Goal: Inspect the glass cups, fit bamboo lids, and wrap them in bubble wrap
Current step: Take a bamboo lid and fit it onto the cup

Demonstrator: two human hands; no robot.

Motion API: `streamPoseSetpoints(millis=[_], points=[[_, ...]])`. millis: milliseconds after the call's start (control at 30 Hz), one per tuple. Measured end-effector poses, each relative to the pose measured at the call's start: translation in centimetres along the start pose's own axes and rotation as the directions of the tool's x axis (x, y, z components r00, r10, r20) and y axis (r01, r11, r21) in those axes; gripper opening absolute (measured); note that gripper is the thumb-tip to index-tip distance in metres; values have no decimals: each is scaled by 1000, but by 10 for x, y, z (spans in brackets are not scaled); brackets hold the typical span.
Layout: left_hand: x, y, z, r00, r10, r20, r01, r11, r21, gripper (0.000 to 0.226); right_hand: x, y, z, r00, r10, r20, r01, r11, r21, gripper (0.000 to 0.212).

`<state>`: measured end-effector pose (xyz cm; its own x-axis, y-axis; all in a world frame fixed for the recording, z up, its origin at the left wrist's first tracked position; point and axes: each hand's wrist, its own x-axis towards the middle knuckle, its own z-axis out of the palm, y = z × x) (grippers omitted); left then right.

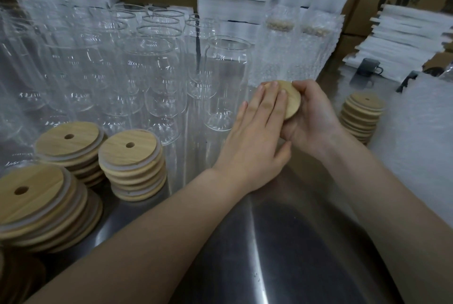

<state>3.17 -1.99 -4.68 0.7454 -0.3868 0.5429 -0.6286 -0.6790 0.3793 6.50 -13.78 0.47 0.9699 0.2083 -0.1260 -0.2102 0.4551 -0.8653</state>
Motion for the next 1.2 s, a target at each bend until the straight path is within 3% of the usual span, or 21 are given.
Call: streamPoseSetpoints(millis=[200, 400, 733, 933, 1200], points=[[1, 0, -1, 1000, 30, 1, -30, 994, 109, 75, 2, 2, -3, 1000, -25, -14, 24, 999, -30, 37], [-1, 2, 1, 1000, -7, -3, 7, 982, 190, 78, 2, 6, -1, 998, -65, 7, 65, 996, -61, 50], [-1, 14, 2, 995, -85, -56, 91, 989, 115, 90, 2, 10, 4, 973, -205, -108, 188, 971, -151, 33], [-1, 12, -1, 981, -193, -24, 193, 981, -10, 95, 2, 8, 3, 963, -264, -56, 250, 951, -181, 60], [-1, 11, -1, 981, -194, -4, 194, 980, -42, 96, 6, 9, -2, 959, -281, -38, 270, 945, -184, 59]])
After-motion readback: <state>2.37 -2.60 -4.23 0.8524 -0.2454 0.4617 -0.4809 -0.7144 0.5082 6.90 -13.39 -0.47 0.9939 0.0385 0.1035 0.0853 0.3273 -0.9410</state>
